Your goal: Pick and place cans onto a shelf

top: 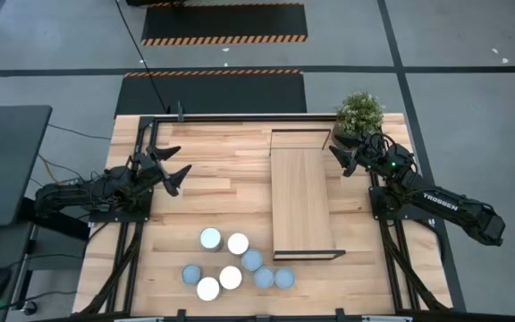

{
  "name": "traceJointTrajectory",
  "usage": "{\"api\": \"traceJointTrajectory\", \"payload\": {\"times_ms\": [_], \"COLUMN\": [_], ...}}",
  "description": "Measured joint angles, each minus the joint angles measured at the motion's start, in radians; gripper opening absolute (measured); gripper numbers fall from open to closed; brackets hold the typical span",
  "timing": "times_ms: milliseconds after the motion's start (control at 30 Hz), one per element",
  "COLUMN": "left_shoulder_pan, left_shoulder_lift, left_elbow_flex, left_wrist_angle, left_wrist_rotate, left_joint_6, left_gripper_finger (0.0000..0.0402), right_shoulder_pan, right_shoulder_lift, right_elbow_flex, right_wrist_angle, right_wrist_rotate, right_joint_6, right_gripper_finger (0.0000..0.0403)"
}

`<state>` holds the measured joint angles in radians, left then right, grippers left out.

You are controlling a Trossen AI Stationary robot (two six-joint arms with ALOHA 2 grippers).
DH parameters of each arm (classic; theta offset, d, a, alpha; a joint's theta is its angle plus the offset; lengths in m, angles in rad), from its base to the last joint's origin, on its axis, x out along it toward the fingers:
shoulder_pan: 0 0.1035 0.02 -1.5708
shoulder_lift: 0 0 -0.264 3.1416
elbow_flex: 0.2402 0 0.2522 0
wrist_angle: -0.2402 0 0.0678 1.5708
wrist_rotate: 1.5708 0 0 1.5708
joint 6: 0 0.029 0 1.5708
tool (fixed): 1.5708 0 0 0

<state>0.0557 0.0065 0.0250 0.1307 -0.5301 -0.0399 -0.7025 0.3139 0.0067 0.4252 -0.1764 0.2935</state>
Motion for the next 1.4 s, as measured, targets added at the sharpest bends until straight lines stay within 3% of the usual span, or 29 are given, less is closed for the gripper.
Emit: {"api": "traceJointTrajectory", "payload": {"times_ms": [200,333,533,867,1000,1200,1400], "left_shoulder_pan": [-0.001,-0.001,-0.001,-0.001,-0.001,-0.001,-0.001], "left_shoulder_lift": [0.000,0.000,0.000,0.000,0.000,0.000,0.000], "left_elbow_flex": [0.000,0.000,0.000,0.000,0.000,0.000,0.000], "left_wrist_angle": [0.028,0.032,0.033,0.032,0.029,0.027,0.085], "left_wrist_rotate": [0.002,0.002,0.001,-0.001,-0.069,-0.080,-0.080], "left_joint_6": [-0.144,-0.286,-0.368,-0.329,-0.289,-0.111,-0.004], "left_gripper_finger": [0.0389,0.0389,0.0389,0.0389,0.0389,0.0389,0.0389], "right_shoulder_pan": [0.000,0.000,0.000,0.000,0.000,0.000,0.001], "right_shoulder_lift": [0.000,0.000,0.000,0.000,0.000,0.000,0.029], "right_elbow_flex": [0.000,0.000,0.000,0.000,0.000,0.000,0.026], "right_wrist_angle": [0.042,0.143,0.250,0.249,0.248,0.248,0.248], "right_wrist_rotate": [0.001,0.020,0.051,0.048,0.048,0.052,-0.105], "right_joint_6": [0.008,0.107,0.183,0.207,0.205,0.194,0.155], "right_gripper_finger": [0.0290,0.0290,0.0290,0.0290,0.0290,0.0290,0.0290]}}
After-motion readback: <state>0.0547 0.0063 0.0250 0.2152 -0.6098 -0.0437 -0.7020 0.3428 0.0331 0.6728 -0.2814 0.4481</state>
